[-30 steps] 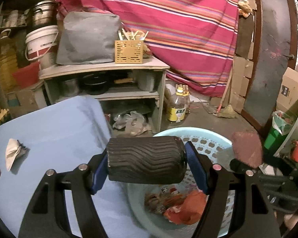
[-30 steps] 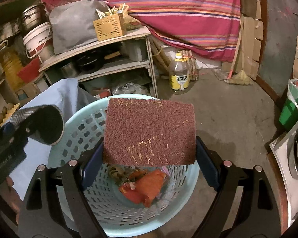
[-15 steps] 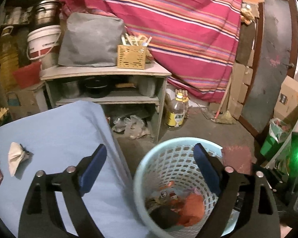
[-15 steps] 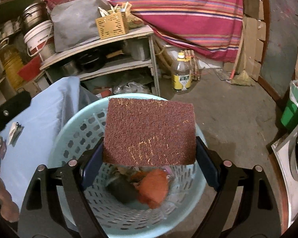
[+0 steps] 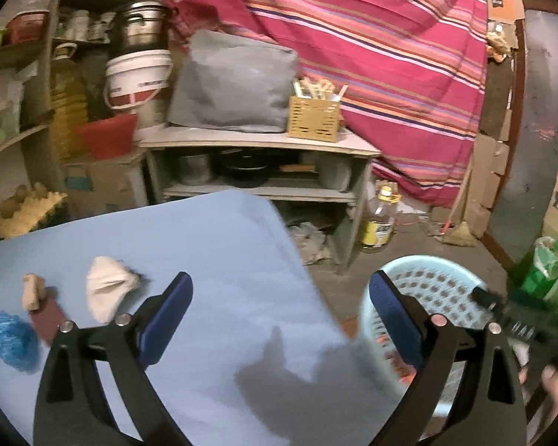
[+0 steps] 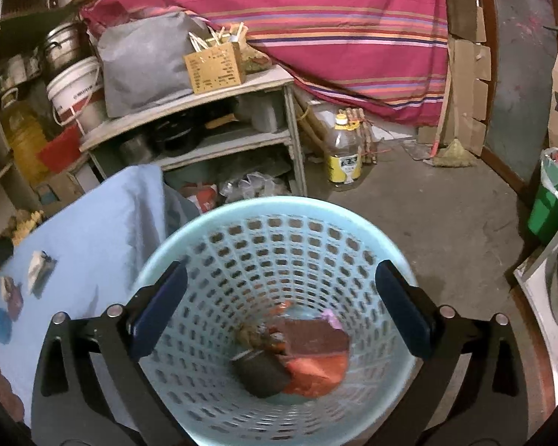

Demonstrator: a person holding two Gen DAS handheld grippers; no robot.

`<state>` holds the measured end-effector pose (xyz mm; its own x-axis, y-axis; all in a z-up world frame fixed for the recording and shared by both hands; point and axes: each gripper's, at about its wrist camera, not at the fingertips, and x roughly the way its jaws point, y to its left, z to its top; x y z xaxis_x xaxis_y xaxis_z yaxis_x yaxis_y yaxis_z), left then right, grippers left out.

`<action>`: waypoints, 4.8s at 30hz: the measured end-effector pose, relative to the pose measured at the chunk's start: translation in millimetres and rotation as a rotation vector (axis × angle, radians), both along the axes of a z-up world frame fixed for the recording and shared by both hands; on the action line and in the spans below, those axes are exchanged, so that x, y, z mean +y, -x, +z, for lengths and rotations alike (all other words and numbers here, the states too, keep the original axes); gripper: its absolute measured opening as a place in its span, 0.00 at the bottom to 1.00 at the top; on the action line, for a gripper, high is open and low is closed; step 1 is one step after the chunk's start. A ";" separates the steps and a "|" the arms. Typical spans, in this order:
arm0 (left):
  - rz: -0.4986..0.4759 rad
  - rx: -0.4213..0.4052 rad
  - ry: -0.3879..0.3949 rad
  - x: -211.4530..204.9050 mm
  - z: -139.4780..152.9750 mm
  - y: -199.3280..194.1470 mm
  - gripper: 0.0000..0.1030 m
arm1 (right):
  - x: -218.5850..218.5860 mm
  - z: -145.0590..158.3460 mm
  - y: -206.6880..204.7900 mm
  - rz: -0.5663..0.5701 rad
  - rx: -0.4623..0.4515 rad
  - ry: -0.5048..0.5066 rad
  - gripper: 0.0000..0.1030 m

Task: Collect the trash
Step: 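Carry both items over the wastebasket and open both tools to drop them, then grasp the blue plastic bag with the left tool while the right tool grasps the white cloth mask, then carry both items over the wastebasket and open both tools to drop them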

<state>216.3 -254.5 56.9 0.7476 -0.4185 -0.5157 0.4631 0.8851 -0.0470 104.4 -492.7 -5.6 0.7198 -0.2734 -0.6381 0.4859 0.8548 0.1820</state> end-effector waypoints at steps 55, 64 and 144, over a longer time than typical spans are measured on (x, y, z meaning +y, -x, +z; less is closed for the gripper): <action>0.358 0.135 -0.051 324.2 -57.3 -81.6 0.31 | 328.4 -31.3 -199.9 0.477 0.078 0.196 0.96; 0.435 0.099 -0.027 355.7 -44.9 -100.0 0.31 | 351.3 -35.8 -238.4 0.496 0.123 0.198 0.96; -0.068 0.043 0.007 -35.4 -4.3 9.5 0.31 | -14.2 0.7 24.1 0.096 0.020 0.063 0.41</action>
